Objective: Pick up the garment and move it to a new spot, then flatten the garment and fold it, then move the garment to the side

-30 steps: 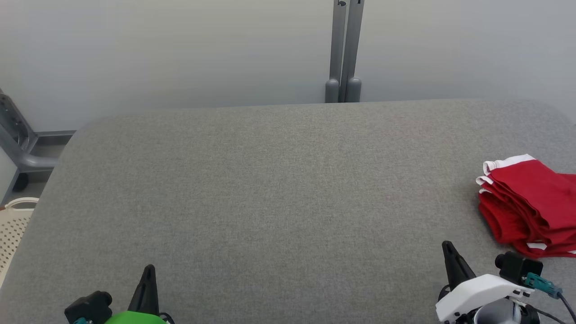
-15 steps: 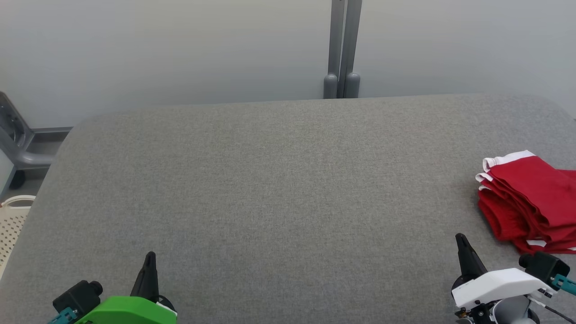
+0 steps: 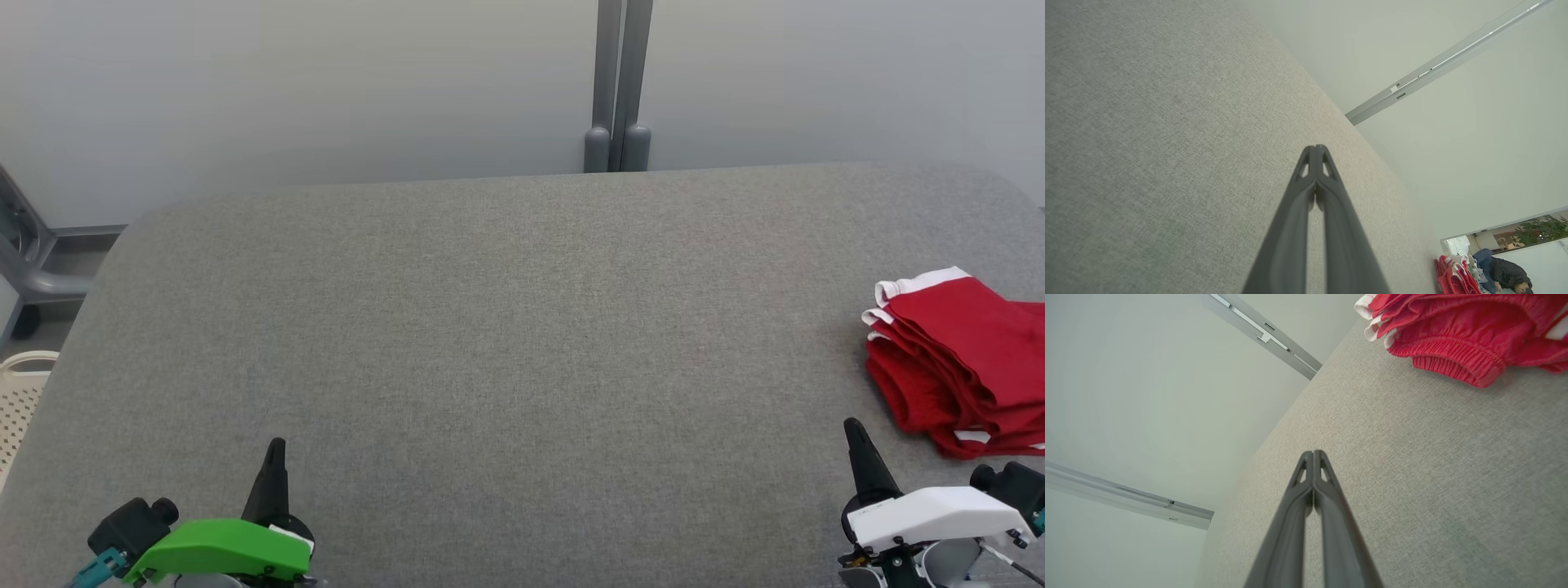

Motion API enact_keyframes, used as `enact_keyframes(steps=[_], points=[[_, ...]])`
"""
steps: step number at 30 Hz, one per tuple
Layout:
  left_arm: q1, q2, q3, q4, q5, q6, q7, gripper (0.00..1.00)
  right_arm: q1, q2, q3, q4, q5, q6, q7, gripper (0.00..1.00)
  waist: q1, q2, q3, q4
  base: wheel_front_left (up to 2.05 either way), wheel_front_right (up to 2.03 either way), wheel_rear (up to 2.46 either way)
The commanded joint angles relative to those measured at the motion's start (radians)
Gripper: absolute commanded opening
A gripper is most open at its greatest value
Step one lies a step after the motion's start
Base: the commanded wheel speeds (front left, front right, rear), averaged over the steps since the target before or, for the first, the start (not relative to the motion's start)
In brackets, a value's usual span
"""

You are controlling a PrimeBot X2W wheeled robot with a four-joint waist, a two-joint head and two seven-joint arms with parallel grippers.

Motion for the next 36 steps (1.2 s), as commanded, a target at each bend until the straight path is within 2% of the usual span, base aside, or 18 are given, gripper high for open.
enact_keyframes(steps=[1,36], points=[[-0.03,0.002,0.009,-0.011,-0.028,-0.008,0.007,0.0,-0.004,-0.005,-0.01,-0.021,0.037,0.0,0.006,0.0,0.0,0.0,0.002,-0.001,0.0,0.0,0.0],[-0.084,-0.034,0.056,-0.018,-0.321,-0.053,0.09,0.0,0.017,-0.008,-0.076,-0.097,0.385,0.0,0.077,0.0,0.0,0.0,0.031,-0.012,0.0,0.0,0.0]])
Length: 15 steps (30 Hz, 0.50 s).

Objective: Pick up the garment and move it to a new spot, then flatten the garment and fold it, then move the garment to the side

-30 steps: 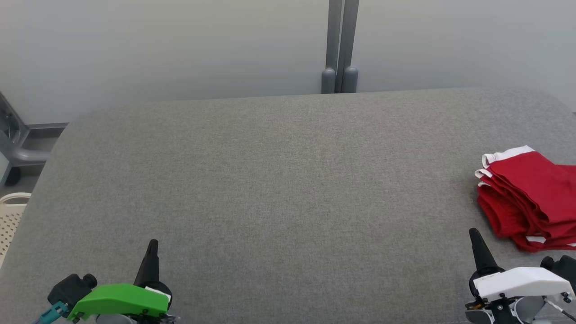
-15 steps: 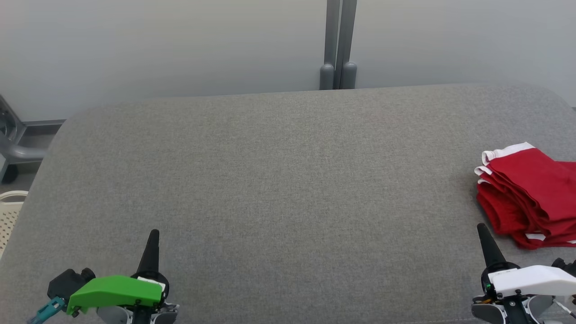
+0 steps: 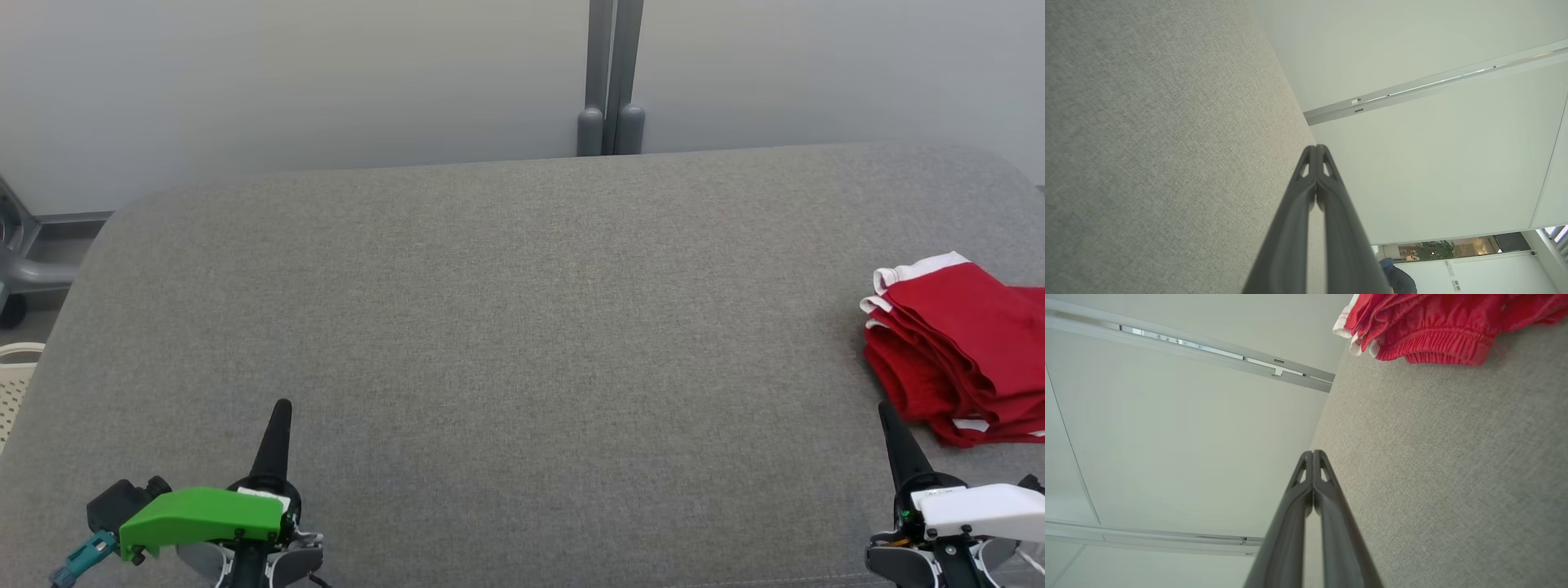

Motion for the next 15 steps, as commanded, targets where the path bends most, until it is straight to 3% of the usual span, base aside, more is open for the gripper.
enact_keyframes(steps=[1,15], points=[[-0.024,0.0,0.009,-0.011,-0.015,-0.01,0.005,0.0,0.001,-0.006,-0.006,-0.015,0.024,0.0,0.005,0.0,0.0,0.0,0.001,0.0,0.0,0.0,0.0],[-0.041,-0.014,0.023,-0.012,-0.115,-0.023,0.033,0.0,0.009,-0.007,-0.028,-0.039,0.139,0.0,0.029,0.0,0.0,0.0,0.013,-0.005,0.0,0.0,0.0]])
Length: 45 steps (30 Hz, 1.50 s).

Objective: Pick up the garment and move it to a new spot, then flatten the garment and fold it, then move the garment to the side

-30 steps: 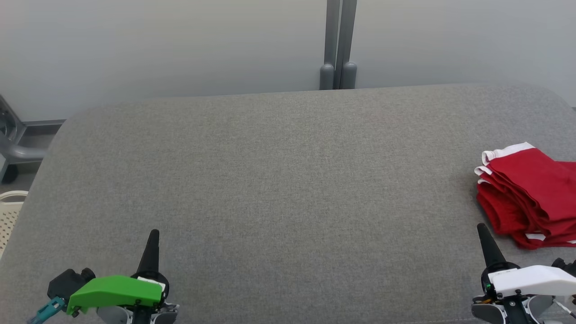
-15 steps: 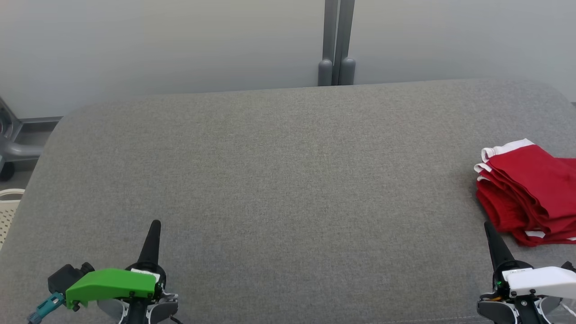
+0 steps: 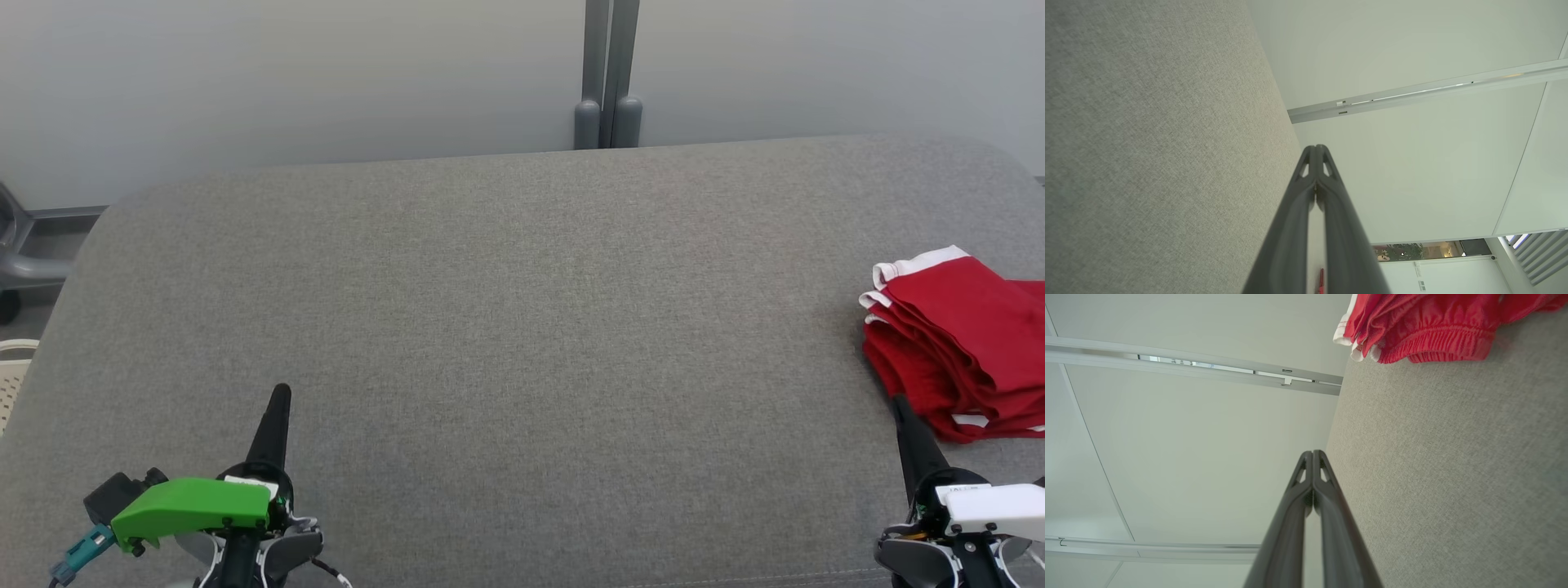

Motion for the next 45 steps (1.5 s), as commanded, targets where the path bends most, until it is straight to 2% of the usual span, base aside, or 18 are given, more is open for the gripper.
enact_keyframes(steps=[1,27,45], points=[[-0.02,-0.005,0.005,-0.009,-0.022,-0.006,0.006,0.0,0.006,-0.006,-0.007,-0.012,0.024,0.0,0.006,0.0,0.0,-0.0001,0.001,-0.001,0.0,0.0,0.0],[-0.049,-0.022,0.03,-0.01,-0.176,-0.03,0.05,0.0,0.021,-0.007,-0.042,-0.051,0.208,0.0,0.044,0.0,0.0,-0.0001,0.023,-0.01,0.0,0.0,0.0],[-0.048,-0.022,0.029,-0.01,-0.172,-0.029,0.047,0.0,0.021,-0.007,-0.041,-0.05,0.202,0.0,0.043,0.0,0.0,-0.0001,0.023,-0.01,0.0,0.0,0.0]])
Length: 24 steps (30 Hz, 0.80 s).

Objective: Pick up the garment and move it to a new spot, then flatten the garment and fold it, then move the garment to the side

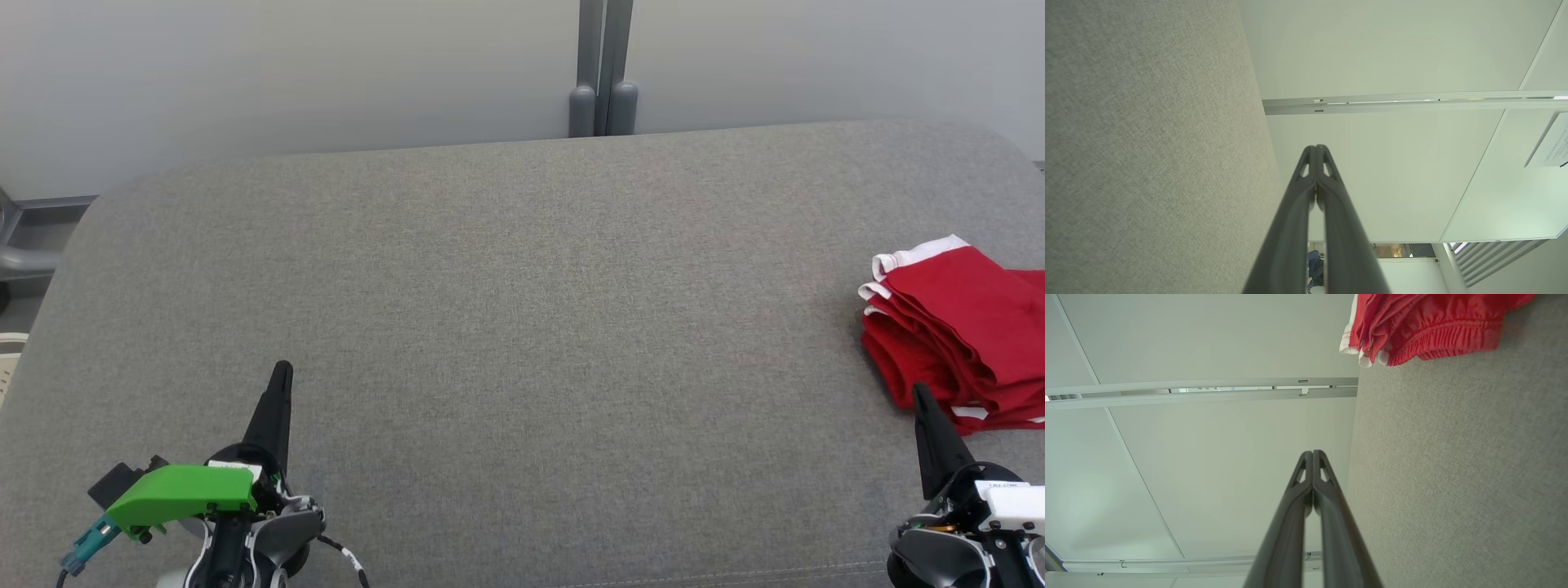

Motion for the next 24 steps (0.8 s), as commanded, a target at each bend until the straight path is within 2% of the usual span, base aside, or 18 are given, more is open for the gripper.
enact_keyframes(steps=[1,24], points=[[-0.016,0.001,0.003,-0.004,-0.003,-0.006,0.0,0.0,0.015,-0.005,-0.003,-0.004,0.003,0.0,0.003,0.0,0.0,-0.0001,0.0,0.0,0.0,0.0,0.0],[-0.016,0.001,0.003,-0.004,-0.004,-0.006,0.0,0.0,0.015,-0.005,-0.003,-0.004,0.003,0.0,0.003,0.0,0.0,-0.0001,0.0,0.0,0.0,0.0,0.0]])
